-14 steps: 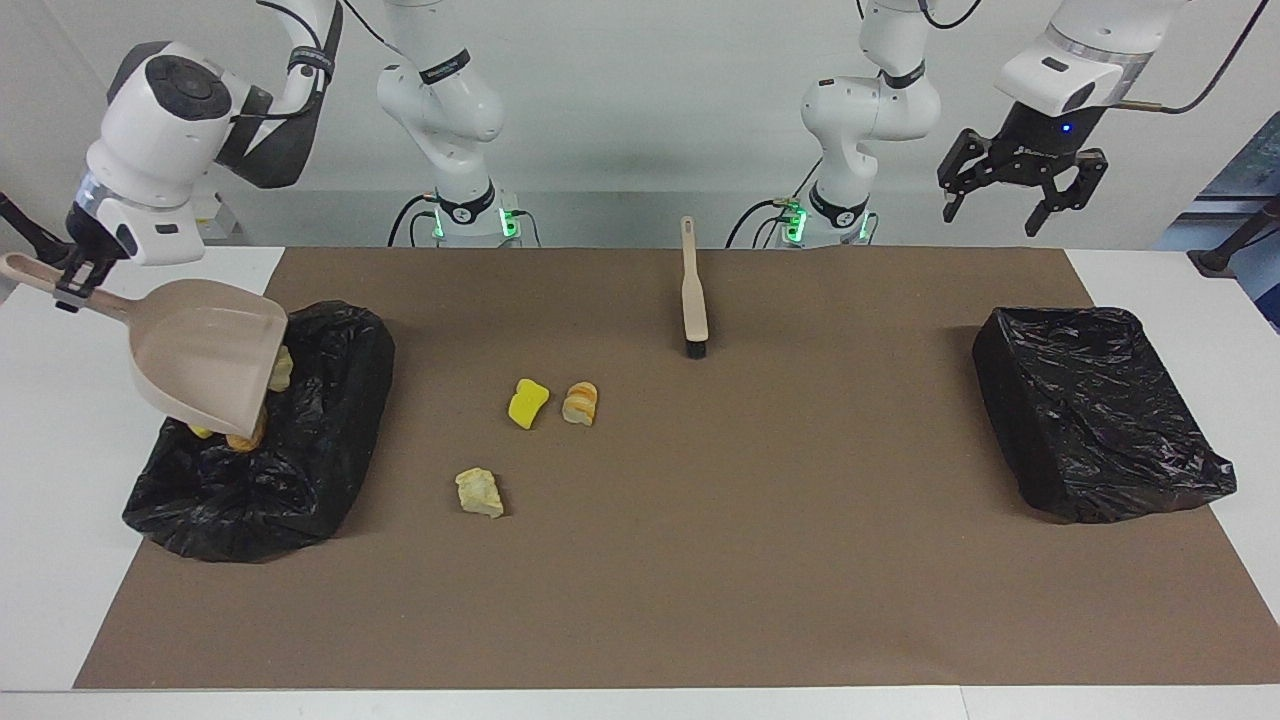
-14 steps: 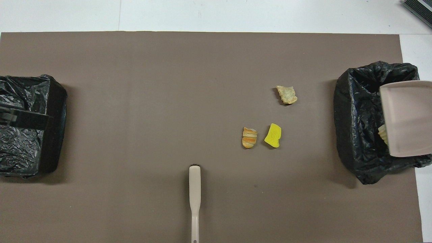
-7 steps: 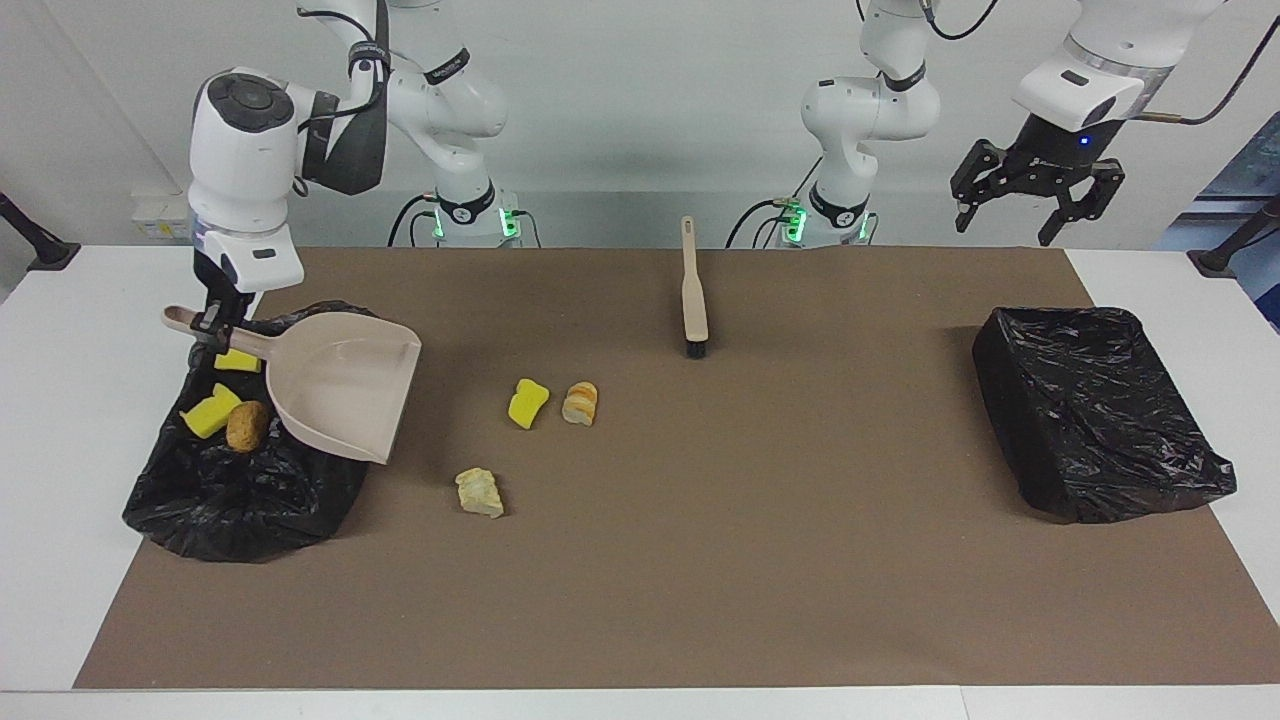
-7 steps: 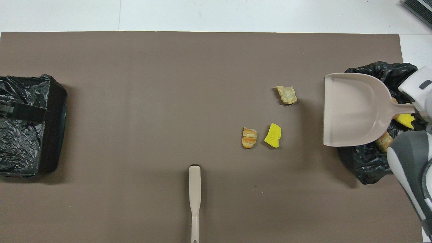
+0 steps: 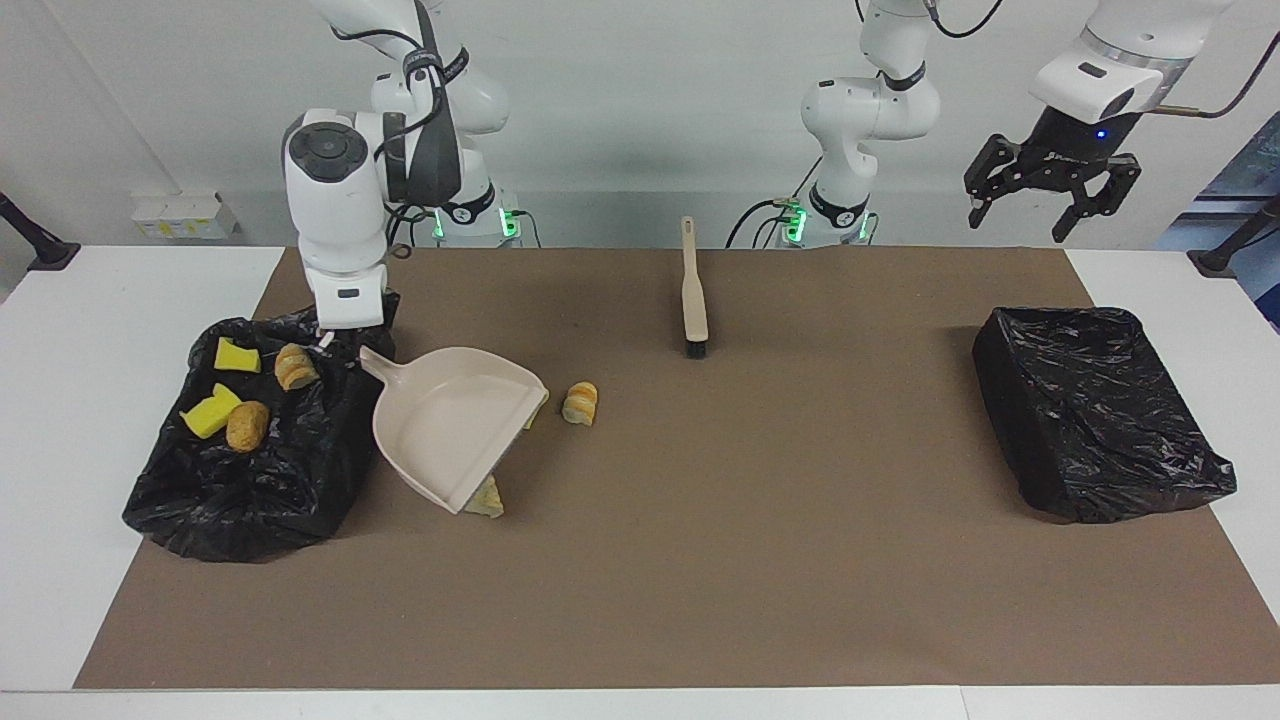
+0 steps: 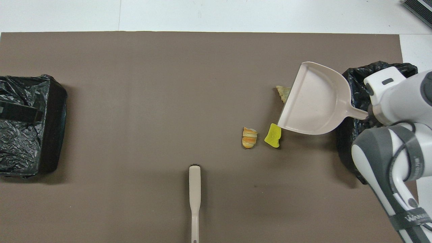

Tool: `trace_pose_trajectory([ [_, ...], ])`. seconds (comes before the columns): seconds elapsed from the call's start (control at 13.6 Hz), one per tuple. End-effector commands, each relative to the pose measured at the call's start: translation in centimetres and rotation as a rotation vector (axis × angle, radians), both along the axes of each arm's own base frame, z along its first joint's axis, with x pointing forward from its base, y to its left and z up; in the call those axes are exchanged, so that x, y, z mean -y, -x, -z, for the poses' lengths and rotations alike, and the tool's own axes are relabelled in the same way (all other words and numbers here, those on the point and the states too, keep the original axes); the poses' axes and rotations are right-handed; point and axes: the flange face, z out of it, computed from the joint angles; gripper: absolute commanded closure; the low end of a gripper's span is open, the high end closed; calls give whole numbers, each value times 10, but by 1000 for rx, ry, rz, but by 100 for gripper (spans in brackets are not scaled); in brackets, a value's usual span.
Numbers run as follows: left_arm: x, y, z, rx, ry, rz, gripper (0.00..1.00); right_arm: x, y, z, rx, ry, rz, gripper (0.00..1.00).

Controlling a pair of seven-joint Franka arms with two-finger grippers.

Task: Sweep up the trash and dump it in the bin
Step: 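Bring the empty dustpan back and set it down mid-table with the right gripper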

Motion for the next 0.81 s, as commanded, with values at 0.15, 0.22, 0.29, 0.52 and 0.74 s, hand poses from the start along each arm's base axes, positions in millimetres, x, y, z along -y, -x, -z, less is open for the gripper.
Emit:
trace_pose_trajectory([
  [0.15, -4, 4, -5, -6, -12, 9, 0, -85, 2, 20, 14, -106, 286, 100],
  [0.22, -4, 4, -5, -8, -12, 7, 0, -101, 0, 30, 11, -110, 348, 100],
  [0.29, -4, 4, -5, -6, -12, 9, 0, -122, -2, 38, 13, -110, 396, 100],
  [0.52, -4, 4, -5, -8, -12, 9, 0, -166, -7, 39, 4, -176, 614, 100],
  [0.74, -4, 4, -5, -8, -12, 7, 0, -223, -7, 44, -24, -230, 785, 100],
])
